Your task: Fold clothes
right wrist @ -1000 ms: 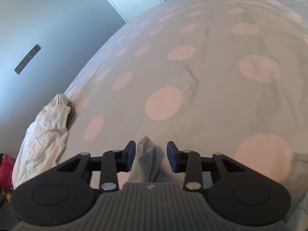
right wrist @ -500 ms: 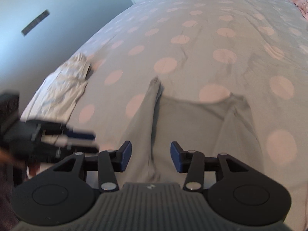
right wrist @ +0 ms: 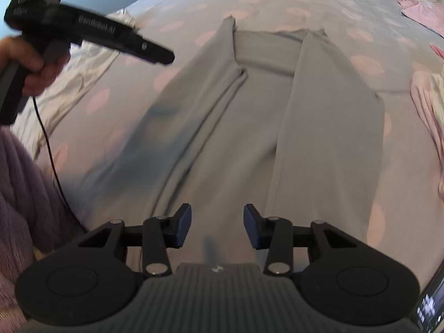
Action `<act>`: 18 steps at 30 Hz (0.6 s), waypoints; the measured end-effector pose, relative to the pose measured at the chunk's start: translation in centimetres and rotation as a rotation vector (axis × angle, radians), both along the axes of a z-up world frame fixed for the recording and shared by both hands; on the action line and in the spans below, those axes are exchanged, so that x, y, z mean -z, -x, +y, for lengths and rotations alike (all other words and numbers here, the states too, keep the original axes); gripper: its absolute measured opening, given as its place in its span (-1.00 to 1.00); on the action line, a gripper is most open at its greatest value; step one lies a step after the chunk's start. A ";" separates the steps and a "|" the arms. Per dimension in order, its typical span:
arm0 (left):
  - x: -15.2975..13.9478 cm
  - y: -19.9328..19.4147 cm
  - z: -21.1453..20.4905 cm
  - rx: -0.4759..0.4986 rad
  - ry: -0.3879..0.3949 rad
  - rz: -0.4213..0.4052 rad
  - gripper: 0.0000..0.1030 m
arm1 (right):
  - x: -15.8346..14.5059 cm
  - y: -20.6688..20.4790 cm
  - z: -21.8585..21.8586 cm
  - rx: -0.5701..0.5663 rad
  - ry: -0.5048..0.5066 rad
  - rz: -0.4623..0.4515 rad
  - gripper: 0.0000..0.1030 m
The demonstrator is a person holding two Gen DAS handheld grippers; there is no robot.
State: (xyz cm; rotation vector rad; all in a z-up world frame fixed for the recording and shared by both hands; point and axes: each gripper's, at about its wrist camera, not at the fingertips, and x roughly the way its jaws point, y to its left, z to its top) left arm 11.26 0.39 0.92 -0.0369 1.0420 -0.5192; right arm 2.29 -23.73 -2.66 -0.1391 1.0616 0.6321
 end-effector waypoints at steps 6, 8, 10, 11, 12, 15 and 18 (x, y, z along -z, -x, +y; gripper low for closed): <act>1.6 2.1 -1.2 0.018 -0.041 0.041 -0.38 | 1.1 2.9 -2.9 -0.027 0.136 -0.031 -0.14; 1.9 2.7 -1.7 0.033 -0.060 0.044 -0.40 | 1.4 3.2 -4.4 -0.019 0.163 -0.020 -0.14; 2.2 3.2 -2.1 0.041 -0.074 0.048 -0.43 | 1.4 3.3 -5.9 0.009 0.177 -0.005 -0.14; 2.3 3.3 -2.2 0.044 -0.077 0.050 -0.44 | 1.4 3.4 -6.8 0.027 0.182 0.004 -0.14; 2.4 3.4 -2.4 0.048 -0.080 0.053 -0.44 | 1.4 3.4 -7.7 0.051 0.182 0.016 -0.14; 2.8 3.6 -2.7 0.051 -0.076 0.060 -0.44 | 1.4 3.3 -10.0 0.138 0.177 0.037 -0.14; 3.2 3.6 -3.1 0.053 -0.083 0.078 -0.45 | 2.0 3.0 -11.0 0.182 0.169 0.060 -0.12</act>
